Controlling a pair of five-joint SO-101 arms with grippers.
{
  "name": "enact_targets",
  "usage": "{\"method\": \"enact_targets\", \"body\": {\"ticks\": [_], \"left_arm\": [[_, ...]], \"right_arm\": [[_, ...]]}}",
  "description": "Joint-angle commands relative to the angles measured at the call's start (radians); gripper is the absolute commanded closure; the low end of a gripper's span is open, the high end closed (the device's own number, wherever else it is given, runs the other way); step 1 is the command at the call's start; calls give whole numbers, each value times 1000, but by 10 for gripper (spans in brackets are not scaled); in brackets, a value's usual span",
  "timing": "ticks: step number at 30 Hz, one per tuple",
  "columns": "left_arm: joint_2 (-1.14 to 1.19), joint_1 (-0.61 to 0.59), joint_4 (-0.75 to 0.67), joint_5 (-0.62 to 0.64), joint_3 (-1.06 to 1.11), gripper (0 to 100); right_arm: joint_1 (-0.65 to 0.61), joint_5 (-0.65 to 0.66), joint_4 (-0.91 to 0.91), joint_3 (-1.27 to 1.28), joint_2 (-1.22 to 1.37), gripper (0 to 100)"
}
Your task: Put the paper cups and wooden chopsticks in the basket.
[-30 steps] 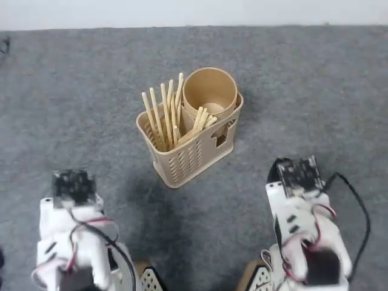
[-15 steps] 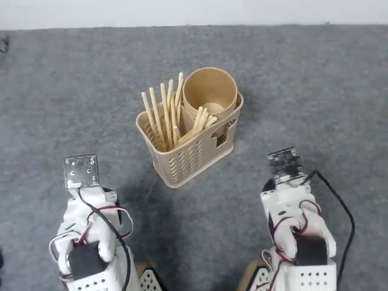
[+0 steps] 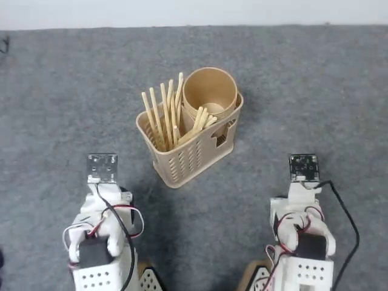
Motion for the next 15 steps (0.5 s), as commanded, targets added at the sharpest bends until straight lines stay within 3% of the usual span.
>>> {"method": "enact_targets", "body": {"ticks": [1, 8, 15], "left_arm": [[-2, 6, -32, 5, 25, 987], [-2, 8, -57, 9, 77, 987], [-2, 8, -57, 5, 77, 987]], "right_arm": [[48, -11, 16, 18, -7, 992], [65, -12, 16, 18, -7, 992], [81, -189, 13, 17, -5, 992]]}}
